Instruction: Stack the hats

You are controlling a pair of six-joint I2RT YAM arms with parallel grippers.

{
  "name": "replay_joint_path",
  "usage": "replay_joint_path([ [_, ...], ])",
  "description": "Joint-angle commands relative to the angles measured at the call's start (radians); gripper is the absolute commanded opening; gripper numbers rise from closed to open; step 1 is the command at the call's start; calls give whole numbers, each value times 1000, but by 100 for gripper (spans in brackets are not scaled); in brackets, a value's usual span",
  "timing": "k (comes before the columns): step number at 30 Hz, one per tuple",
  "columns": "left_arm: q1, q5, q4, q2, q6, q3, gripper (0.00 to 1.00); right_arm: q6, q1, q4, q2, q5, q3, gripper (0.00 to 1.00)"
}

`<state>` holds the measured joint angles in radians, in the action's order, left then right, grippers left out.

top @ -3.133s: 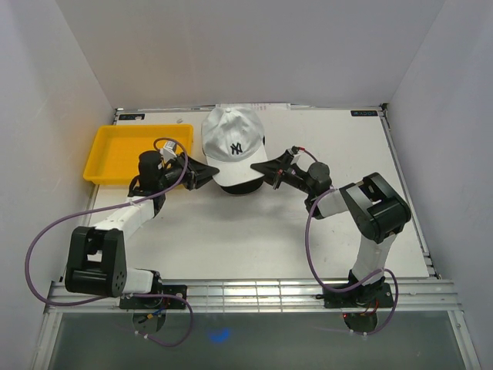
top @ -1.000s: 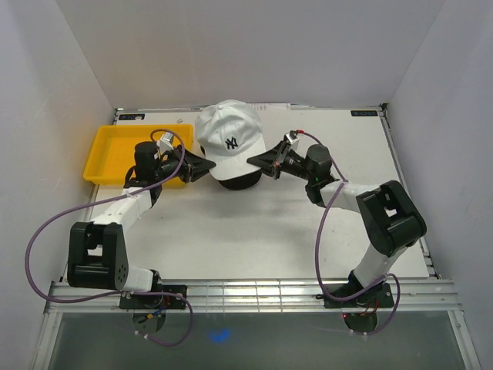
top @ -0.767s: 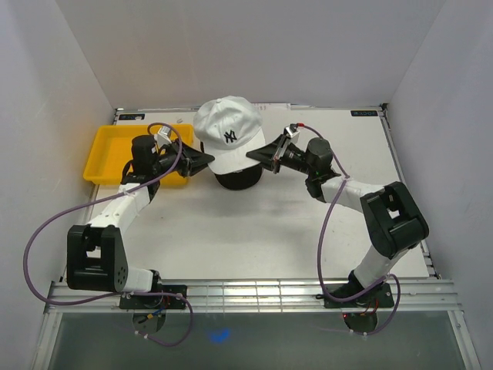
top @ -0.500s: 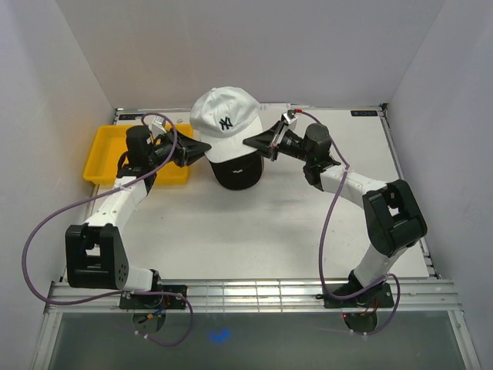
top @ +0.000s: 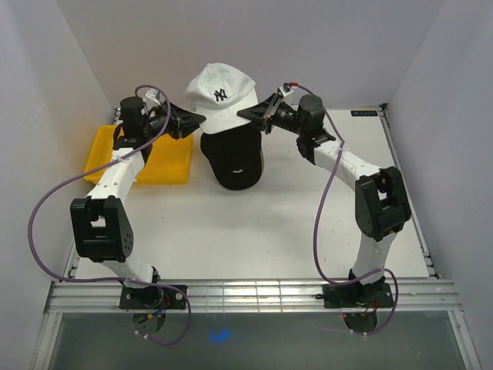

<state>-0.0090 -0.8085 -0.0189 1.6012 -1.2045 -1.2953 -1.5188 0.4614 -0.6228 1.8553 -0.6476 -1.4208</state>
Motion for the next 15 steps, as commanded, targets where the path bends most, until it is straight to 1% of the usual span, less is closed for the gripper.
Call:
replay_joint_path([
  [1,7,40,-7,19,-16,-58,0,31,25,40,5,-119,-49,8],
  [5,7,19,-35,23,-30,-29,0,40,23,35,-4,-124,-21,8],
  [15,7,-4,-104,-38,-32,99,0,52,23,-66,-105,-112,209,8],
])
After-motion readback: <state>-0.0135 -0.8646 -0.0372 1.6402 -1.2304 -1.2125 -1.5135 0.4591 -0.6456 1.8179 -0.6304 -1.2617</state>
